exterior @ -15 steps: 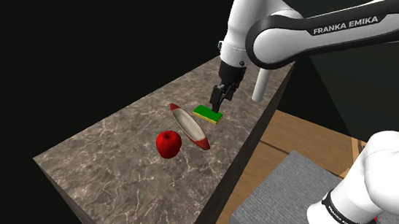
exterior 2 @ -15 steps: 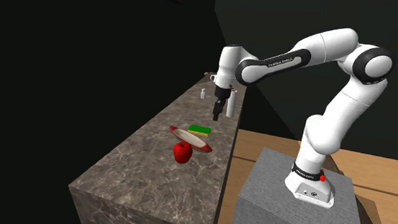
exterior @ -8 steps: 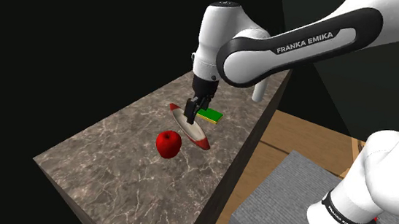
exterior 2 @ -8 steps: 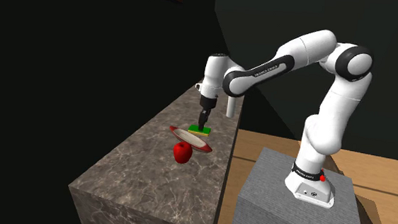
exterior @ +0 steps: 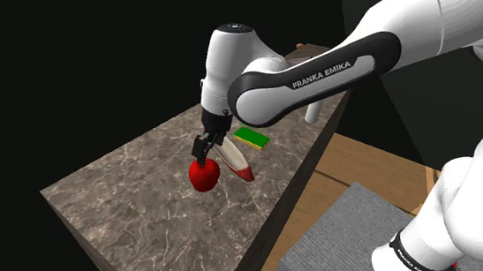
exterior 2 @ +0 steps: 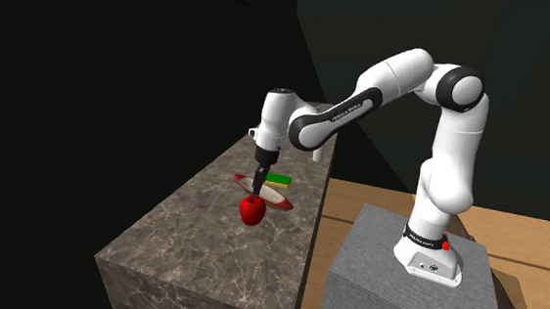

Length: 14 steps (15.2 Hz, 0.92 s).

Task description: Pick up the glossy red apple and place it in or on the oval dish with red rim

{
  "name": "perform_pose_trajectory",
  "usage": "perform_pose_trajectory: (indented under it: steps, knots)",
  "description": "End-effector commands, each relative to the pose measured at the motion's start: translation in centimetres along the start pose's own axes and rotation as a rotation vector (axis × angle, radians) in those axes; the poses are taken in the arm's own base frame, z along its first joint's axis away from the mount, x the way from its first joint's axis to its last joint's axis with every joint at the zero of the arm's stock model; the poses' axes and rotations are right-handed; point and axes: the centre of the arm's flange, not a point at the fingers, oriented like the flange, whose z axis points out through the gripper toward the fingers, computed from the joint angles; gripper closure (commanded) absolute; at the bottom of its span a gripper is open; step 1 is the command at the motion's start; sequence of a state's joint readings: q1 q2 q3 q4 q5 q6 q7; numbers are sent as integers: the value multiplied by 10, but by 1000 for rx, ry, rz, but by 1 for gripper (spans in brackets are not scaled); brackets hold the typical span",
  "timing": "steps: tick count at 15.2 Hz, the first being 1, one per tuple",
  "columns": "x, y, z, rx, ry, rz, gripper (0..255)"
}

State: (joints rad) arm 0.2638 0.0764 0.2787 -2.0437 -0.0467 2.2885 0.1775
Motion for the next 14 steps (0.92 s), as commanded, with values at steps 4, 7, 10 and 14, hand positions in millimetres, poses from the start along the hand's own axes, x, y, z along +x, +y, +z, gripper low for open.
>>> perform_pose_trajectory:
  steps: [4,7,10,14]
  knots:
    - [2,-4,28,1,2,-3,0]
    - [2,-4,37,1,2,-3,0]
    - [2,-4,37,1,2,-3,0]
    - [2,-4,36,1,2,-3,0]
